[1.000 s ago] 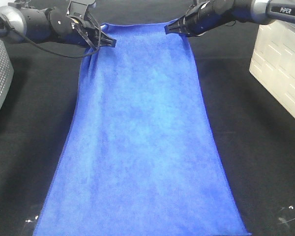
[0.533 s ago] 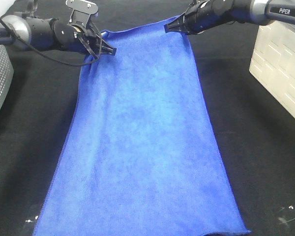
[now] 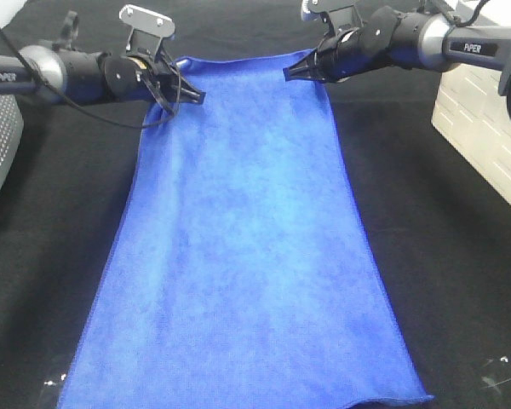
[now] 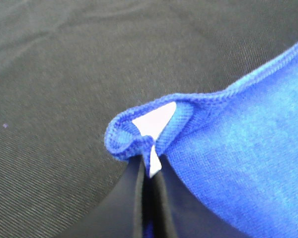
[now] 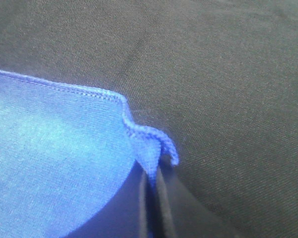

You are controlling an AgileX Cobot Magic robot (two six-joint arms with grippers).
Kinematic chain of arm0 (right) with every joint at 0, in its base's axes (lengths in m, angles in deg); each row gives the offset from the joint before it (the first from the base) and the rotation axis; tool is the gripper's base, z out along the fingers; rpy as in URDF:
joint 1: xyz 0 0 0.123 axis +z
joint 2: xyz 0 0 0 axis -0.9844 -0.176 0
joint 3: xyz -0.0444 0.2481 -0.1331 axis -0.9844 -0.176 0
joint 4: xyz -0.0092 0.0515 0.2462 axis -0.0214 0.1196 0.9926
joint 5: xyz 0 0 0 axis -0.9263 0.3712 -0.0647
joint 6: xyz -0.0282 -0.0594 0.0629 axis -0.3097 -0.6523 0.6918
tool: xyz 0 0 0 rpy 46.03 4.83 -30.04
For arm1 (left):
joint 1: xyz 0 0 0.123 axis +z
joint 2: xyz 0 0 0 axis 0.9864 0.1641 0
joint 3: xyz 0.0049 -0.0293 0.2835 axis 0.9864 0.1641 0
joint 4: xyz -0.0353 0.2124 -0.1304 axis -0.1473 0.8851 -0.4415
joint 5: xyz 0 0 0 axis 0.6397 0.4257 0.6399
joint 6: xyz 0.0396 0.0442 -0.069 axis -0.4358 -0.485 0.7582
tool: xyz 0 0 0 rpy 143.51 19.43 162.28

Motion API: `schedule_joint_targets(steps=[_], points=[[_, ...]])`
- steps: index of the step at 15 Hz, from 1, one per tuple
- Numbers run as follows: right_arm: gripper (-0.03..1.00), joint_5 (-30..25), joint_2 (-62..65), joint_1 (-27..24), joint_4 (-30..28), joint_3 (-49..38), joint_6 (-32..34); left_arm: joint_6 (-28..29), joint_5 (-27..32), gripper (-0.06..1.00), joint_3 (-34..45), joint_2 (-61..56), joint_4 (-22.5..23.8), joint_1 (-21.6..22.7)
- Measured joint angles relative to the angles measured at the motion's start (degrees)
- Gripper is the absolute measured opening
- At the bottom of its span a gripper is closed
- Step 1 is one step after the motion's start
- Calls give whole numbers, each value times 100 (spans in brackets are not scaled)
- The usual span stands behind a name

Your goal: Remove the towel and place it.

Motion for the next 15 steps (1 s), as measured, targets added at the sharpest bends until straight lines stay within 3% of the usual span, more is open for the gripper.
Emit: schedule_joint_targets(steps=[12, 14, 15], points=[[3, 241, -378, 0, 6, 0, -11, 0, -315, 2, 0, 453, 315, 0], [15, 241, -378, 0, 11, 0, -11, 17, -418, 9, 0, 493, 315, 0], [28, 241, -378, 0, 11, 0, -11, 92, -476, 21, 0, 504, 315, 0]])
